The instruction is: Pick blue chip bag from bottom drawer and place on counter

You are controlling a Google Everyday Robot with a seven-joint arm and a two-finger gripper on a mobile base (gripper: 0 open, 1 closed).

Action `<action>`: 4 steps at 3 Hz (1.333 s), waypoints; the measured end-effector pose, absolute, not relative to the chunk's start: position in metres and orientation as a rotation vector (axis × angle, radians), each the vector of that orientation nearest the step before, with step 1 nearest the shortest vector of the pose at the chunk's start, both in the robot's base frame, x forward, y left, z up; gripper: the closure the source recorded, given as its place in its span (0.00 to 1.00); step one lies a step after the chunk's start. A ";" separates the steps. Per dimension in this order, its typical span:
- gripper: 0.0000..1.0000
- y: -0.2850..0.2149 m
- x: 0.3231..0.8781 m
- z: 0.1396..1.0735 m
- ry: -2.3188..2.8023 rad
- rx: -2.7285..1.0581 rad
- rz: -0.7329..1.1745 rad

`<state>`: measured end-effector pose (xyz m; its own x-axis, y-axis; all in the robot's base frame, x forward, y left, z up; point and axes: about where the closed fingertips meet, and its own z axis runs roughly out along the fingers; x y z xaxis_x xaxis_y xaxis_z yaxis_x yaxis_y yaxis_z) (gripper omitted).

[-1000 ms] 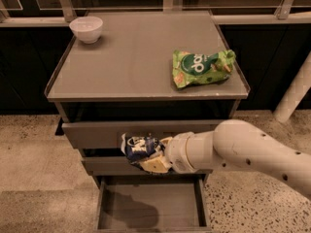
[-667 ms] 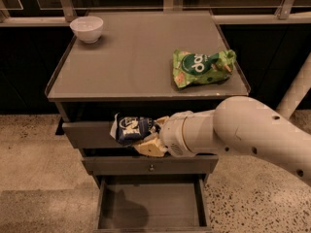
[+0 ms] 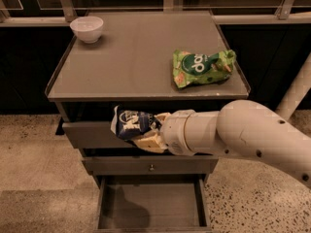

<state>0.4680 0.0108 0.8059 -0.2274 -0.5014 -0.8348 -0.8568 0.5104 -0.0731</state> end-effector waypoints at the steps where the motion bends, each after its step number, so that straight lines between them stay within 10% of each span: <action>1: 1.00 -0.004 0.494 0.832 1.794 -1.011 0.432; 4: 1.00 -0.050 0.616 0.882 1.676 -0.912 0.431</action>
Offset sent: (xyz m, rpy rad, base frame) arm 0.1087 -0.0699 0.0841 0.0891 -0.3109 -0.2733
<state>0.6164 -0.0504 0.8823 -0.0770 -0.3456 -0.9352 -0.7542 0.6337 -0.1721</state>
